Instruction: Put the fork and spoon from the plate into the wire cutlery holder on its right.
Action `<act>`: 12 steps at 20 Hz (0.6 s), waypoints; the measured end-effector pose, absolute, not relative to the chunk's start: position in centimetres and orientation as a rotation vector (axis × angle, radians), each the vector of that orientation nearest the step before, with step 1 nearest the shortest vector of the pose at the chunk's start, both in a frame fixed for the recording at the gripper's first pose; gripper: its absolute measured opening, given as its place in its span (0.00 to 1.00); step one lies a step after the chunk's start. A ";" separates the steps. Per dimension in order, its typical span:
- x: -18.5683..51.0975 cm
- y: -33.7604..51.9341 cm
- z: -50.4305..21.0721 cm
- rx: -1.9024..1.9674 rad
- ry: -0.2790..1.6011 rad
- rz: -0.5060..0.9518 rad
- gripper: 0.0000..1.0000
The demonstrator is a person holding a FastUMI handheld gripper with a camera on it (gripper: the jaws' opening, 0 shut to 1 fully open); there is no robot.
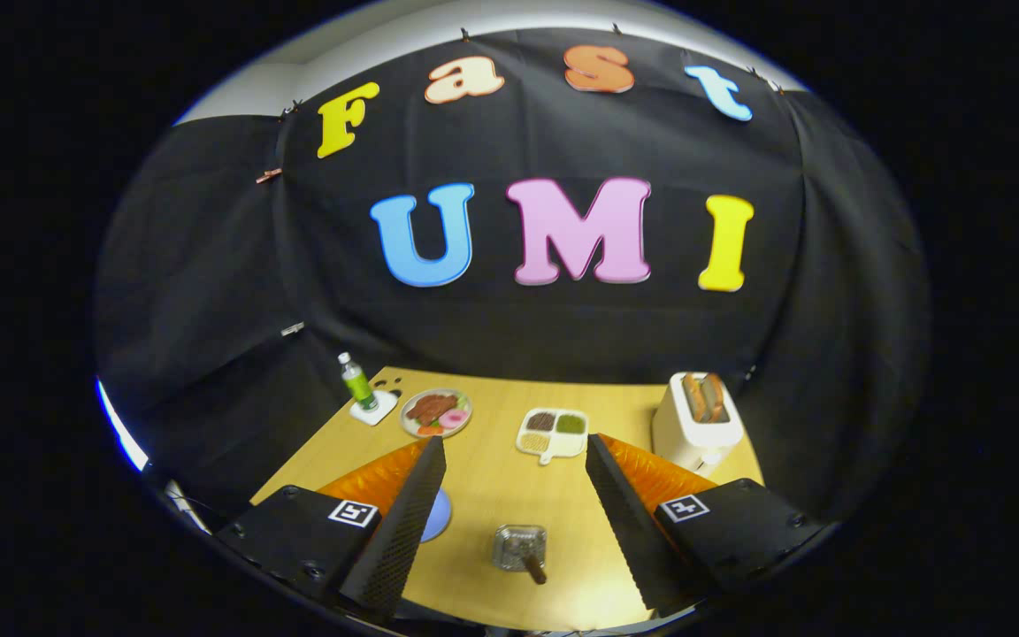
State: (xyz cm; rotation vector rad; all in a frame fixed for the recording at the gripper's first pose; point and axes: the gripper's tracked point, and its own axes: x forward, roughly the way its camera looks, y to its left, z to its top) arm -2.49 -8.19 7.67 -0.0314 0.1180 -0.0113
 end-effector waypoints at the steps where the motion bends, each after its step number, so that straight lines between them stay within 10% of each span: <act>1: -2.9 -8.4 9.5 -0.040 0.054 -0.029 0.99; 12: -6.3 -6.2 12.0 -0.093 -0.173 -0.067 0.99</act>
